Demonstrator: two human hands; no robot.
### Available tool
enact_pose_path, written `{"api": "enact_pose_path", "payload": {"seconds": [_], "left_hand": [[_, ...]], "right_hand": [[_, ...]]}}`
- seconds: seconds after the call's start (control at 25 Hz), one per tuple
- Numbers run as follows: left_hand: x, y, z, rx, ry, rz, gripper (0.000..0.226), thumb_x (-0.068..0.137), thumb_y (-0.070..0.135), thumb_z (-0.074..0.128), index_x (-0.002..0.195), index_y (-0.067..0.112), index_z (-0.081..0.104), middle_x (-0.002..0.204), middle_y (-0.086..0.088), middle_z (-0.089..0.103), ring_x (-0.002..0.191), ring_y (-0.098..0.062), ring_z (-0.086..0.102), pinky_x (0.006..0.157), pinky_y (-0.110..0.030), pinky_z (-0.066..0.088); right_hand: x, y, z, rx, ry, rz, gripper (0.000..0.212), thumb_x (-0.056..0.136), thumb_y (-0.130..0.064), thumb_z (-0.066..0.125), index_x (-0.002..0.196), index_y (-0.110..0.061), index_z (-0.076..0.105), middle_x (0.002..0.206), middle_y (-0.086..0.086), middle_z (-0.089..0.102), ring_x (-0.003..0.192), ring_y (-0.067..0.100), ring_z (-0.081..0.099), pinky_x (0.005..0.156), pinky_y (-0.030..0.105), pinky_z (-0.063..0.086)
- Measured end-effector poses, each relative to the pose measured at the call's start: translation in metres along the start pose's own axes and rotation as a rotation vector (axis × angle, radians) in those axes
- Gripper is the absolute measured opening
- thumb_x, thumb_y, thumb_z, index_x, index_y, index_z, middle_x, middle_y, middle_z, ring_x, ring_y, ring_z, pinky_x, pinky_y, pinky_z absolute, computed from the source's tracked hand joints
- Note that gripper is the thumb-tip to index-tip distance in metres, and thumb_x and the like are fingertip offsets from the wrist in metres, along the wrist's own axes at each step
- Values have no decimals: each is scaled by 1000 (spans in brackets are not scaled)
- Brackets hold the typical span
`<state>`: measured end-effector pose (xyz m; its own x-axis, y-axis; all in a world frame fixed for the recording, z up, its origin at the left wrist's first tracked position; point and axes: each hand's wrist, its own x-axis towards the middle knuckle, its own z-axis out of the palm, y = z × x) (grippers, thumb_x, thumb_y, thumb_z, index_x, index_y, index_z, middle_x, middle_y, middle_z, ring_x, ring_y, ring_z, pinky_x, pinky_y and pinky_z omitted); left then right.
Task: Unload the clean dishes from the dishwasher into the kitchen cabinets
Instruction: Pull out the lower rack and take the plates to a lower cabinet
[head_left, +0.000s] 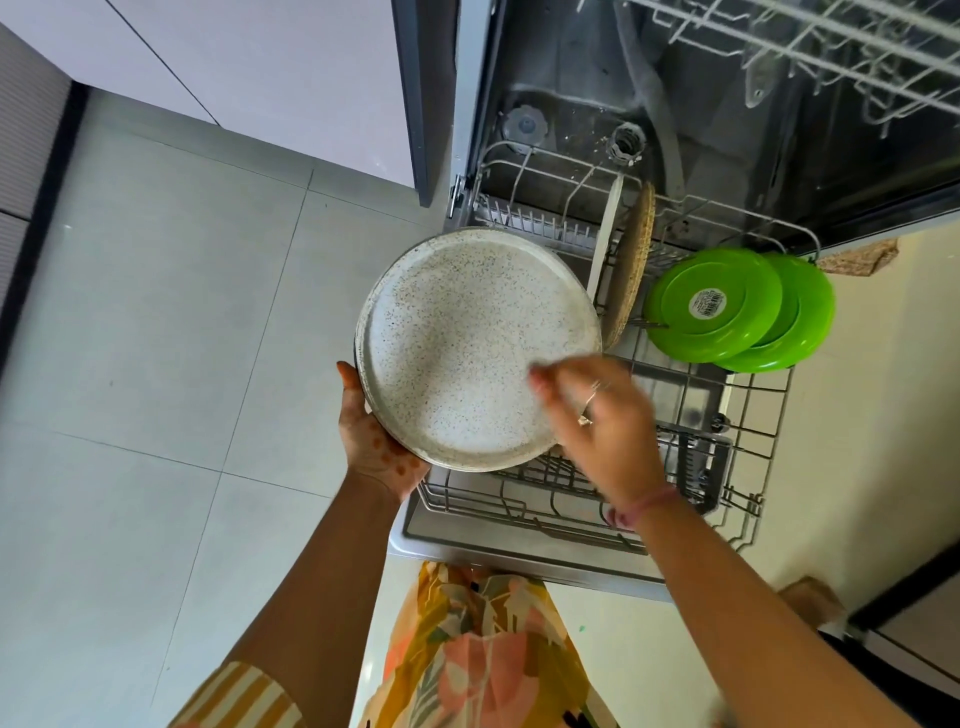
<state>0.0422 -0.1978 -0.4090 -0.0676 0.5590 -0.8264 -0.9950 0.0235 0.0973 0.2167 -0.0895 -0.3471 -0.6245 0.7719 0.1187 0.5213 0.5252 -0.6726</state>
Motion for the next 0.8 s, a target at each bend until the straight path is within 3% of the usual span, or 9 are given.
{"api": "enact_pose_path", "payload": {"seconds": [0.08,0.2,0.36,0.48,0.64,0.72,0.8], "left_hand": [[3,2,-3,-9,2,7,79,75,80,44,127,23,62,131,-11,60,121,-35,55,106,-59,36],[7,5,-10,-11,31,28,80,75,80,44,130,24,59,132,-10,60,121,-34,56,104,-61,36],[9,4,-18,10,35,24,75,76,80,40,118,24,69,126,-10,64,116,-34,60,99,-62,40],[9,2,-17,20,53,34,72,77,79,39,108,25,74,123,-9,66,113,-32,62,98,-61,42],[5,3,-11,-8,80,36,73,77,80,41,113,24,72,123,-10,66,110,-33,64,96,-60,45],[0,3,-3,-12,71,39,74,77,79,40,119,24,67,121,-10,67,105,-33,66,90,-59,49],[-4,3,3,-19,72,39,74,77,79,40,121,24,64,119,-10,68,104,-32,67,87,-57,51]], "right_hand": [[34,23,-3,115,290,403,18,94,-20,59,107,-9,66,97,5,66,86,15,63,76,23,54],[74,68,11,176,286,767,28,93,-24,59,111,-5,68,103,11,71,87,13,65,74,8,48],[96,97,33,-82,118,773,30,91,-32,60,100,-6,72,92,10,73,81,17,65,64,18,40],[103,95,26,-98,216,807,26,88,-30,64,93,-7,75,84,10,74,68,9,58,59,16,36],[94,65,5,145,425,643,20,80,-21,71,93,-6,76,78,6,72,62,6,60,62,17,51],[72,31,-11,113,399,391,19,80,-17,73,95,-6,74,83,3,67,66,6,60,63,11,50],[43,4,-24,-65,297,44,17,80,-17,72,90,-3,74,81,3,65,68,13,61,61,19,52]]}}
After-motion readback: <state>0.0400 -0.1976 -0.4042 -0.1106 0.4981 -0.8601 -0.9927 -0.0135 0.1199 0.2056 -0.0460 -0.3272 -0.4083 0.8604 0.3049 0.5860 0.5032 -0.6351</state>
